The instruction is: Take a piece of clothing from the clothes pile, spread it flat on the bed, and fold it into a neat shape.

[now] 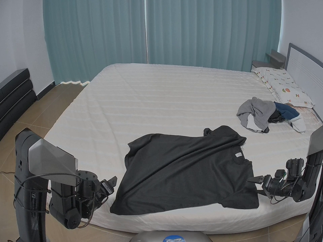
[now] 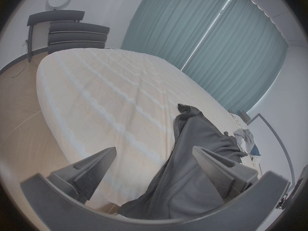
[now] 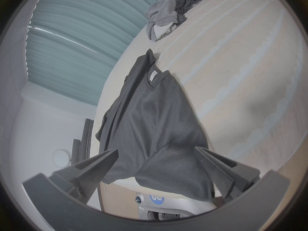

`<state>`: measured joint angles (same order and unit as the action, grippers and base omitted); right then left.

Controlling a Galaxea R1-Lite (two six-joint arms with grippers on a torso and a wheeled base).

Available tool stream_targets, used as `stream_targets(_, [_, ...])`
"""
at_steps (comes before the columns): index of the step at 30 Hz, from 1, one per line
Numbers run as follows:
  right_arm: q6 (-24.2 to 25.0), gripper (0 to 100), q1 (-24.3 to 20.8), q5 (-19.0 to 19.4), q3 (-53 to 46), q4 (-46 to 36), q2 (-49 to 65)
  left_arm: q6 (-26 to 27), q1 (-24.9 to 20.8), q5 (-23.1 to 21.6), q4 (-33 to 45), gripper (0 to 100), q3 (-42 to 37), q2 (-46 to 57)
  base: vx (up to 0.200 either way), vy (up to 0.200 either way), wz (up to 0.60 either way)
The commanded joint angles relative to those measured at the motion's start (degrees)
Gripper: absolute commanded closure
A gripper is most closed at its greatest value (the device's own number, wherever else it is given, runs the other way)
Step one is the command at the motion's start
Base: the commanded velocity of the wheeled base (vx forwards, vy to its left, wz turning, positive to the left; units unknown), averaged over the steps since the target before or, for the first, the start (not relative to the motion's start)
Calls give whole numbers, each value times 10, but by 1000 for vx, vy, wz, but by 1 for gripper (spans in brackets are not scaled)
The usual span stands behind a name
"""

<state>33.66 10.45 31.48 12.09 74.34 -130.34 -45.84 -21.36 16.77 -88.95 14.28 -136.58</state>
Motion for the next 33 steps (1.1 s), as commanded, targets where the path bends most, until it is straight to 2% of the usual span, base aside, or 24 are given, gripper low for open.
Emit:
stream_targets(1, [0, 0, 0, 1, 0, 0, -1, -2, -4, 0, -10, 0, 5, 0, 0, 0, 0])
stream_targets(13, [-1, 0, 0, 1, 0, 0, -1, -29, -13, 0, -10, 0, 11, 3, 0, 0, 0])
stream_targets(28, [-1, 0, -1, 1, -2, 1, -3, -37, -33, -2, -10, 0, 16, 4, 0, 0, 0])
stream_targets(33, [-1, 0, -1, 1, -3, 1, -2, -38, -36, -2, -10, 0, 17, 4, 0, -200, 0])
